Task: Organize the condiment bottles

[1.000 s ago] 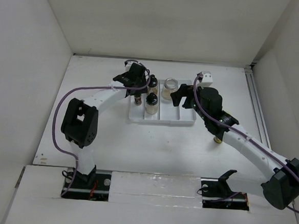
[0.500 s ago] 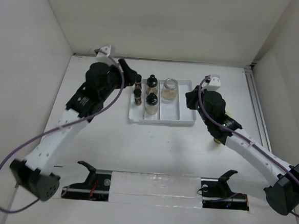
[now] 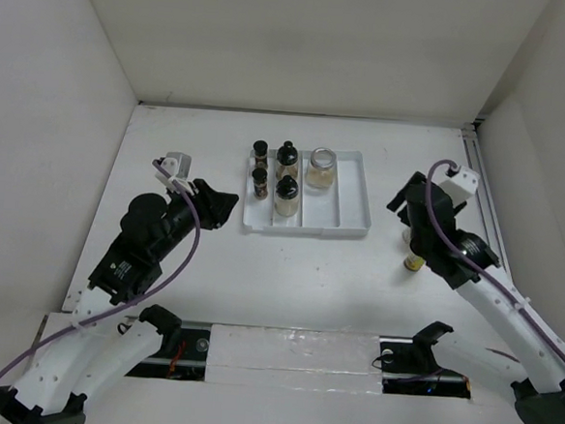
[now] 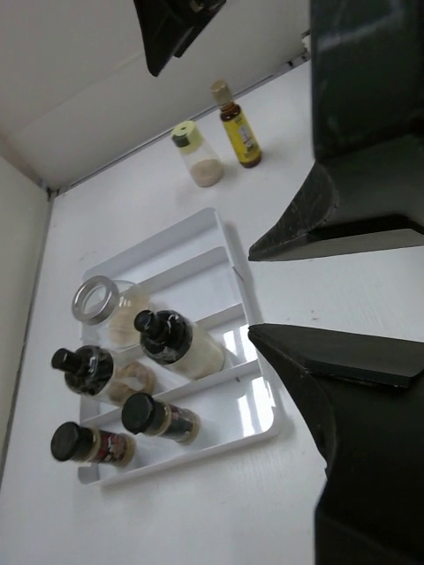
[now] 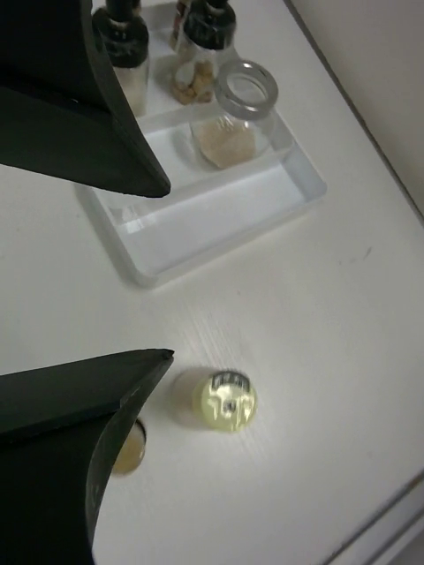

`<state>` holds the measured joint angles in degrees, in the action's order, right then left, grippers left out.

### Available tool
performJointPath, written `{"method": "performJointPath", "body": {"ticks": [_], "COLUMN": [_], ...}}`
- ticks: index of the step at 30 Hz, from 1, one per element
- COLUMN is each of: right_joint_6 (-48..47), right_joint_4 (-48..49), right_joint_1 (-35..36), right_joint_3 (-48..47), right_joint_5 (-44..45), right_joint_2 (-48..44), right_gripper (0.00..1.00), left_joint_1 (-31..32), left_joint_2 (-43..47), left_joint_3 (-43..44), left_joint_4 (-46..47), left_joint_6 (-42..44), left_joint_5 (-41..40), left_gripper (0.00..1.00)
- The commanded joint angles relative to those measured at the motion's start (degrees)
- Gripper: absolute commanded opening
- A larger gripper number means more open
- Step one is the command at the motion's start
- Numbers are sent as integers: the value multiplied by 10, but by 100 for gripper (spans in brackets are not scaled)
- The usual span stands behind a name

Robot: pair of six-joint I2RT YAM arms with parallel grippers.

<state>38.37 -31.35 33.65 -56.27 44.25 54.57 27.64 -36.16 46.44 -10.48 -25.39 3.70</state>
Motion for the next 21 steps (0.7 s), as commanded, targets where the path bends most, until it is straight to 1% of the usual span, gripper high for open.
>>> {"method": "performJointPath", "body": {"ticks": [1, 2, 3, 4, 5, 6, 8, 11, 12, 15, 21], "right_joint_6": [83, 88, 88, 94, 94, 101, 131, 131, 131, 131, 137], "right_joint_4": [-133, -133, -139, -144, -144, -156, -181, -211, -216, -216, -216], "right_joint_1": [-29, -39, -64, -88, -88, -104, -111, -111, -111, -111, -116], "right_joint_3": [15, 22, 28, 34, 34, 40, 34, 34, 34, 39, 39], "right_joint_5": [49, 39, 17, -6, -7, -20, -20, -4, -4, -9, -15], "right_joint_2": [-54, -61, -61, -61, -61, -61, -49, -44, -36, -23, 9], "right_gripper": [75, 75, 75, 75, 75, 75, 74, 74, 72, 65, 63], "left_joint_1": [0, -5, 7, 24, 24, 36, 43, 43, 43, 43, 43], "left_joint_2": [7, 7, 7, 18, 18, 29, 42, 62, 62, 75, 75], "left_joint_3": [-3, -3, -3, 5, 5, 5, 5, 5, 5, 5, 0], "left_joint_4": [36, 41, 42, 36, 36, 23, 15, 15, 15, 15, 15], "left_joint_6": [13, 22, 22, 34, 39, 39, 39, 39, 39, 39, 39], "left_joint_5": [68, 78, 78, 60, 60, 40, 24, 18, 18, 18, 18], "left_gripper": [31, 31, 31, 32, 32, 32, 33, 33, 33, 33, 34]}}
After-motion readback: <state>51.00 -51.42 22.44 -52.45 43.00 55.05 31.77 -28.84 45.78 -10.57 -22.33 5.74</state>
